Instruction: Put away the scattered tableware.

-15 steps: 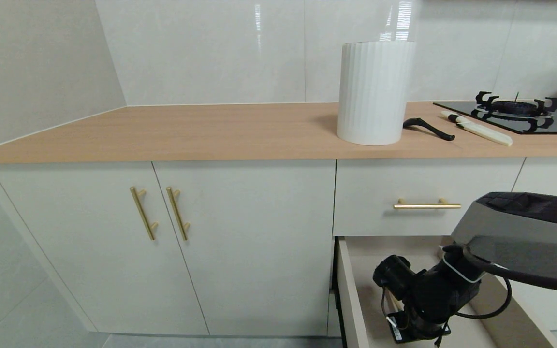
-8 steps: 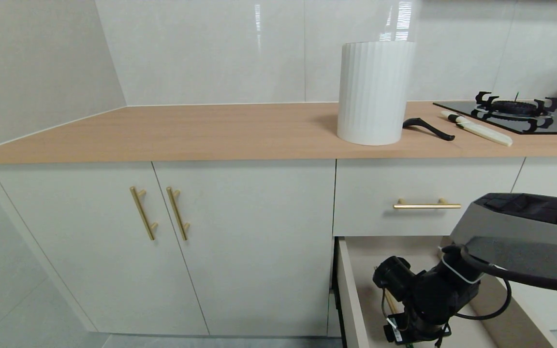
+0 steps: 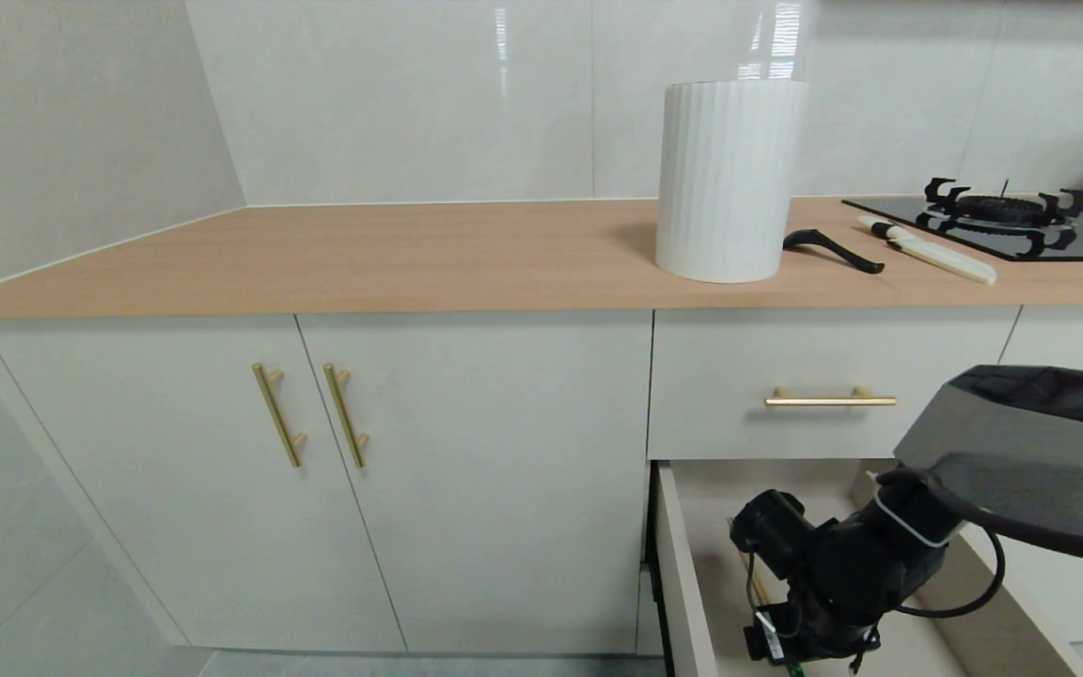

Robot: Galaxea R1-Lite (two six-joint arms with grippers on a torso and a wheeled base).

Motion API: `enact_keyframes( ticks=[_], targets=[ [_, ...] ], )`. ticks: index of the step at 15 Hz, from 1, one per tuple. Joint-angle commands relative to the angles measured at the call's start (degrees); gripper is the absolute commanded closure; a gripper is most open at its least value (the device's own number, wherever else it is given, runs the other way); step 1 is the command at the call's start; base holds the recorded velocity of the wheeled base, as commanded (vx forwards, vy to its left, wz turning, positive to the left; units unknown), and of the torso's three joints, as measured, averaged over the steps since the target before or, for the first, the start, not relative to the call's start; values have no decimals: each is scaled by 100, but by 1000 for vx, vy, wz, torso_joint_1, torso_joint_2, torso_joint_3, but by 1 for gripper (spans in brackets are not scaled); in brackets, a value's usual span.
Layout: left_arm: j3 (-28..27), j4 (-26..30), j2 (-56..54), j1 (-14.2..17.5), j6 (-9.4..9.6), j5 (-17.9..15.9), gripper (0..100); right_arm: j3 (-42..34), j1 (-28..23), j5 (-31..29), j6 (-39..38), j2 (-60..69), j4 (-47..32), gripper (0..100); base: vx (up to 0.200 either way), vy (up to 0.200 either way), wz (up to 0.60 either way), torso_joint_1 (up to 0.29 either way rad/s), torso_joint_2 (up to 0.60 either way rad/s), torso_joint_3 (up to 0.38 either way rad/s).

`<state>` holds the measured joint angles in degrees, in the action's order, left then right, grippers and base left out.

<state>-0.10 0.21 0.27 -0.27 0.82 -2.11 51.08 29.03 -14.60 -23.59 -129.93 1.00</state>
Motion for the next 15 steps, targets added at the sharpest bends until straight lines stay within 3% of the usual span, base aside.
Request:
enact_keyframes(
  ticks=[1,3,5,6,7,9,11,15],
  targets=[
    [1,6,8,0,6,0,0,-204,-73,248,39,1180,-100,0,0,0,0,0,0,0],
    [1,-3,8,0,6,0,0,-151,-433,502,285,2068,-654,0,0,0,0,0,0,0],
    [1,-3,8,0,-3,0,0,69,-1127,977,900,3167,-1524,0,0,0,0,0,0,0],
    [1,-3,8,0,-3,0,0,86,-1189,1012,944,3237,-1577,0,0,0,0,0,0,0],
    [1,6,8,0,-3,0,0,280,-1698,1364,1269,3791,-1937,0,0,0,0,0,0,0],
    [1,-3,8,0,-3,0,0,315,-2349,1460,1867,4283,-2078,0,0,0,0,0,0,0],
    [1,-3,8,0,6,0,0,289,-2613,1478,2139,4344,-2078,0,0,0,0,0,0,0],
    [1,-3,8,0,-3,0,0,210,-2630,1478,2333,4379,-2078,0,0,0,0,0,0,0]
  ],
)
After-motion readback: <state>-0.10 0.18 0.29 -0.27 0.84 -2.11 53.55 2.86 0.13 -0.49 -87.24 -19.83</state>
